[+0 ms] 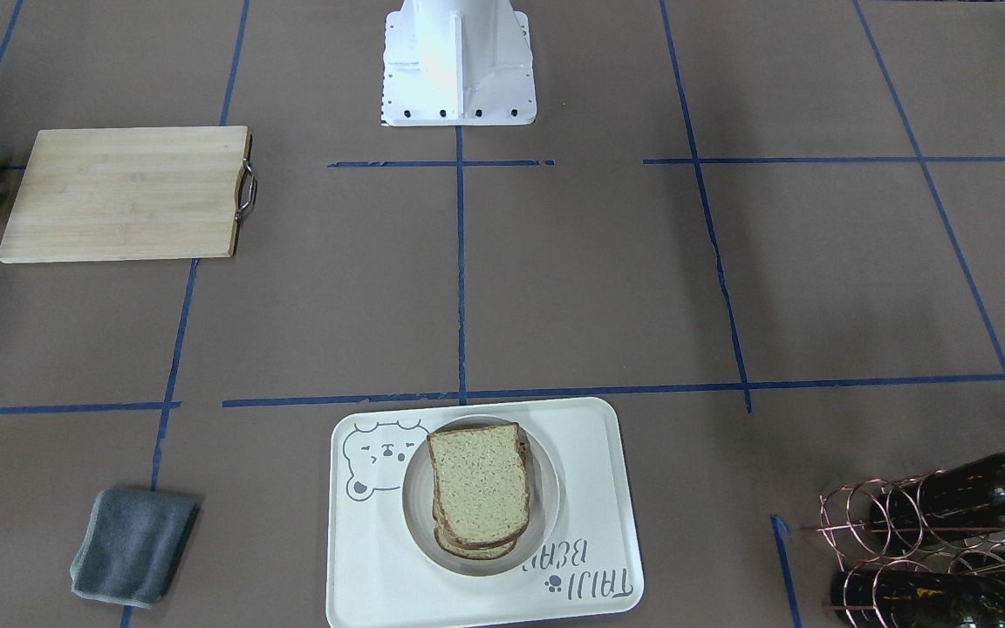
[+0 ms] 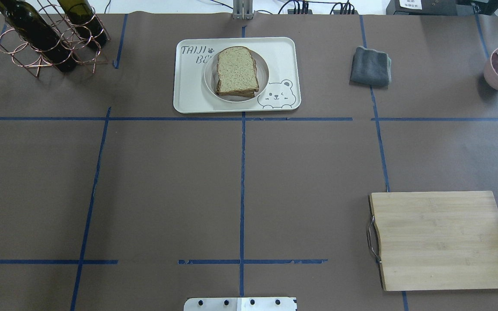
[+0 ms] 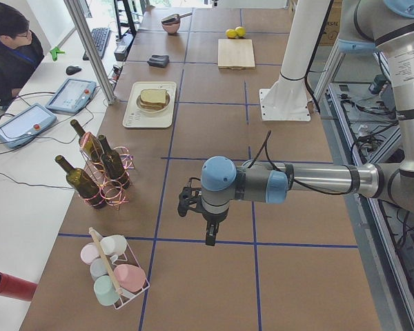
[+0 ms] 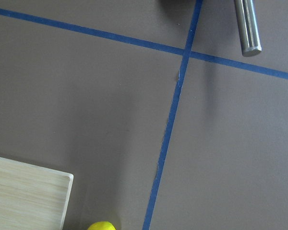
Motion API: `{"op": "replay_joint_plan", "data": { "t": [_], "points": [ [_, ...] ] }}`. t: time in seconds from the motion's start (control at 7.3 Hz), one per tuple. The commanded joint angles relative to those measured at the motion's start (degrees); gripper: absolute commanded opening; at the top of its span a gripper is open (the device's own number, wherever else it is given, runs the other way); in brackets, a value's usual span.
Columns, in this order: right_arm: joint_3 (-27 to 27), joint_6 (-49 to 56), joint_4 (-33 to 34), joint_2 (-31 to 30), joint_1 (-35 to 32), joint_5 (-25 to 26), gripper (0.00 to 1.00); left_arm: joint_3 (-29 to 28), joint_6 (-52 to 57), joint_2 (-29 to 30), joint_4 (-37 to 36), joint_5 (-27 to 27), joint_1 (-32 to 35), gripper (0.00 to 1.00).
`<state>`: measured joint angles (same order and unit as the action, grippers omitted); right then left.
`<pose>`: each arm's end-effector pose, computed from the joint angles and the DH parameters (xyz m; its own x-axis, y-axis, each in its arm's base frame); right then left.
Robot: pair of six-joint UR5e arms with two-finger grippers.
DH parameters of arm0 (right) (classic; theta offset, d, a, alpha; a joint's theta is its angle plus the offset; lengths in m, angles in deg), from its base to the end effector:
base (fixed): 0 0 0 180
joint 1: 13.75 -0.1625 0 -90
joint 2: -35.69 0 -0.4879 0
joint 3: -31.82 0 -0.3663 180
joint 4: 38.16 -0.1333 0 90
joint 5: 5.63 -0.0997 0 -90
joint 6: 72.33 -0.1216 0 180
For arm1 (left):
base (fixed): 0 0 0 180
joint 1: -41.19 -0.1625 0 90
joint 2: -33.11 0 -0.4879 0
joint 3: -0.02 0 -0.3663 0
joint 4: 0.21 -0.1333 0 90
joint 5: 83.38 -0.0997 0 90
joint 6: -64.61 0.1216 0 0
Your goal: Make sandwich and place on tray
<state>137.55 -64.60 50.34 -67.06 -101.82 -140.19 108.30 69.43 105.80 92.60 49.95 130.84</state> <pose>0.0357 -0.3657 0.6979 0.6993 -0.2121 0.6826 0.1288 0.9767 0.1715 -0.0479 -0.3267 0.7038 0.7240 0.1333 -0.6767 -0.0672 0.9901 0.1232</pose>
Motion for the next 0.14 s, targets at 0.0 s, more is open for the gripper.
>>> {"op": "replay_joint_plan", "data": {
  "t": [0.0],
  "points": [
    [0.0, 0.0, 0.0, 0.0, 0.1, 0.0, 1.0, 0.0, 0.0, 0.0, 0.0, 0.0, -0.1, 1.0]
  ]
}}
